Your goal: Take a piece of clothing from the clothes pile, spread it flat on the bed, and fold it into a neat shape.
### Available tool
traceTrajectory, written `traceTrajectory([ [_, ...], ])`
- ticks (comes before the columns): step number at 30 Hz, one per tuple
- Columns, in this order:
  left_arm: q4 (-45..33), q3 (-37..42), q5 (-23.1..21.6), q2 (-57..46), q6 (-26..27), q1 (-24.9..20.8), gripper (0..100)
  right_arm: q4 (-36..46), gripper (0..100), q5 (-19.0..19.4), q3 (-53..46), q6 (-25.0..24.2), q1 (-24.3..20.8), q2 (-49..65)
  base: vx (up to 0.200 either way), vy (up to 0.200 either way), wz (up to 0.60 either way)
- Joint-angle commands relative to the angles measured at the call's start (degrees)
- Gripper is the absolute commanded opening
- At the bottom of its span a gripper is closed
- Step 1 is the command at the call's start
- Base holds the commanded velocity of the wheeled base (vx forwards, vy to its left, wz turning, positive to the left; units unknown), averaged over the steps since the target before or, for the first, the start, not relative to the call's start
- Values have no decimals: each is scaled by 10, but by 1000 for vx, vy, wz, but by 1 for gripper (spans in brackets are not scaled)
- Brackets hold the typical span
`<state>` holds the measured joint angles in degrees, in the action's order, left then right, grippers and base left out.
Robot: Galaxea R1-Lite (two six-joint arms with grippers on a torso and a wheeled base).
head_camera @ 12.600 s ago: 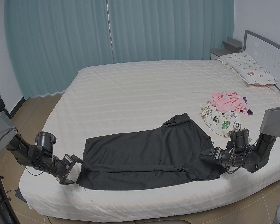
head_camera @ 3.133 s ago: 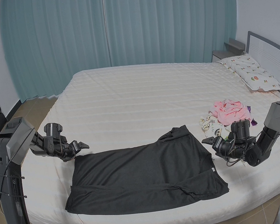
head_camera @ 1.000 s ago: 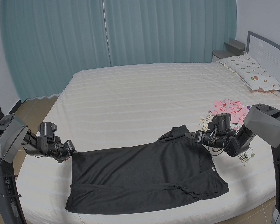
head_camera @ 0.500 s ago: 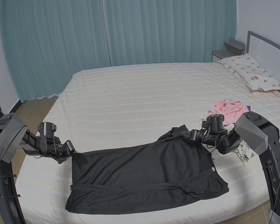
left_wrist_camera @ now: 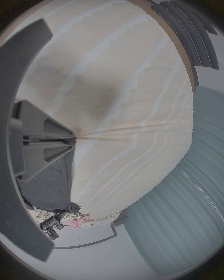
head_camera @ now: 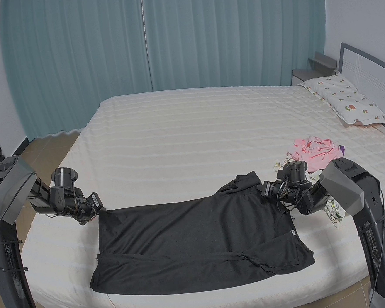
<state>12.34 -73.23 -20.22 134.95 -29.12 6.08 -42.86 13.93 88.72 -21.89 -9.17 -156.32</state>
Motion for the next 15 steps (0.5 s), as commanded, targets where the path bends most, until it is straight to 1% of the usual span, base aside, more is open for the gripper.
traceTrajectory([
  [1,1,-1,0,0,-1,1,0,-5,0,0,-7,-3,3,5,0,0,0],
  [6,1,-2,0,-5,0,2,0,-36,0,0,-41,-14,6,23,0,0,0],
  [12,1,-2,1,-15,0,4,0,-67,0,2,-90,-18,21,60,0,0,0],
  [15,1,-1,5,-17,0,4,0,-77,0,2,-112,-32,26,80,0,0,0],
])
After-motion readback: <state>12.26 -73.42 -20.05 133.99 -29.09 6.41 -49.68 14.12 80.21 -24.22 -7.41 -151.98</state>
